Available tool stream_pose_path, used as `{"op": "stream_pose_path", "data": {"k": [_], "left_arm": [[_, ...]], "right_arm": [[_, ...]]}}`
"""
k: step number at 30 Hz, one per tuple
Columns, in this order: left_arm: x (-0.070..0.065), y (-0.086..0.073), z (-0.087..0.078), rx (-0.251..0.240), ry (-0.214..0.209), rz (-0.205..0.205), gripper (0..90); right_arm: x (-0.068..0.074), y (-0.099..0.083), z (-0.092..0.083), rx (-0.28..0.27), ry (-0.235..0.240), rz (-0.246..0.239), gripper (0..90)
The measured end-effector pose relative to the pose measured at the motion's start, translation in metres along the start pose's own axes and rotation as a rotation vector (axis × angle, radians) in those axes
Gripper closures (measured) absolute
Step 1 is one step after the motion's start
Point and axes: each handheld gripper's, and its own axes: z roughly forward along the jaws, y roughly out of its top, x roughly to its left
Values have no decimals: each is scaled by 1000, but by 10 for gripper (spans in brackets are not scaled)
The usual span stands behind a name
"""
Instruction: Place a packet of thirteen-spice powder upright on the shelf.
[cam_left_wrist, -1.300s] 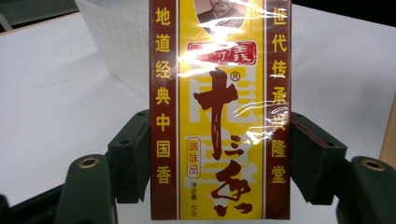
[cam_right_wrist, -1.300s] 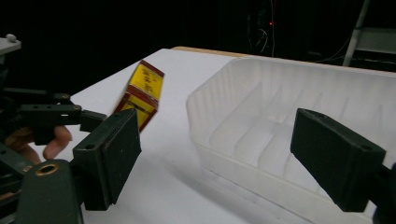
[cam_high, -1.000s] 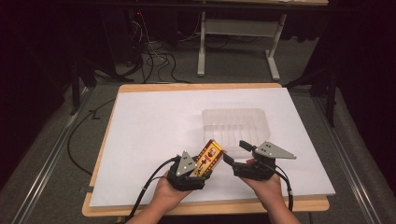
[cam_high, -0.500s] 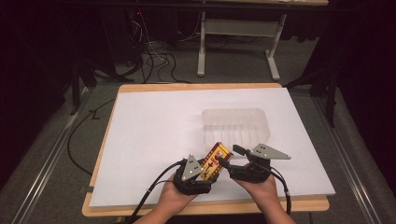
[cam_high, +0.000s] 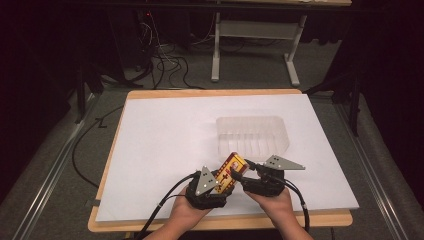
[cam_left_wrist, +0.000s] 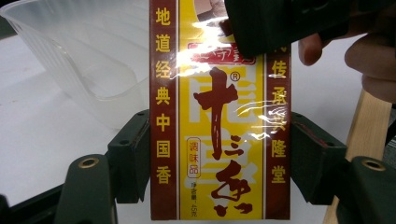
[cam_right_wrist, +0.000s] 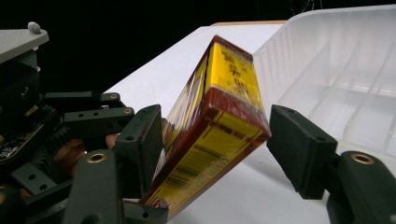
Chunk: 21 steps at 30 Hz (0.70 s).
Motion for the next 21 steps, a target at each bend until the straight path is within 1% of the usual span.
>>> {"op": "stream_pose_path", "data": {"k": [6, 13, 16, 21], "left_arm": [[1, -1, 1, 3, 7, 2, 329], [1, -2, 2, 12, 9, 4, 329], [1, -2, 3, 16, 3, 0, 329], [2, -3, 5, 32, -6, -10, 328]], "right_arm": [[0, -1, 2, 0, 9, 12, 420], [0, -1, 0, -14, 12, 8, 512], [0, -1, -1, -15, 15, 18, 536], [-1, -1, -1, -16, 34, 28, 581]]}}
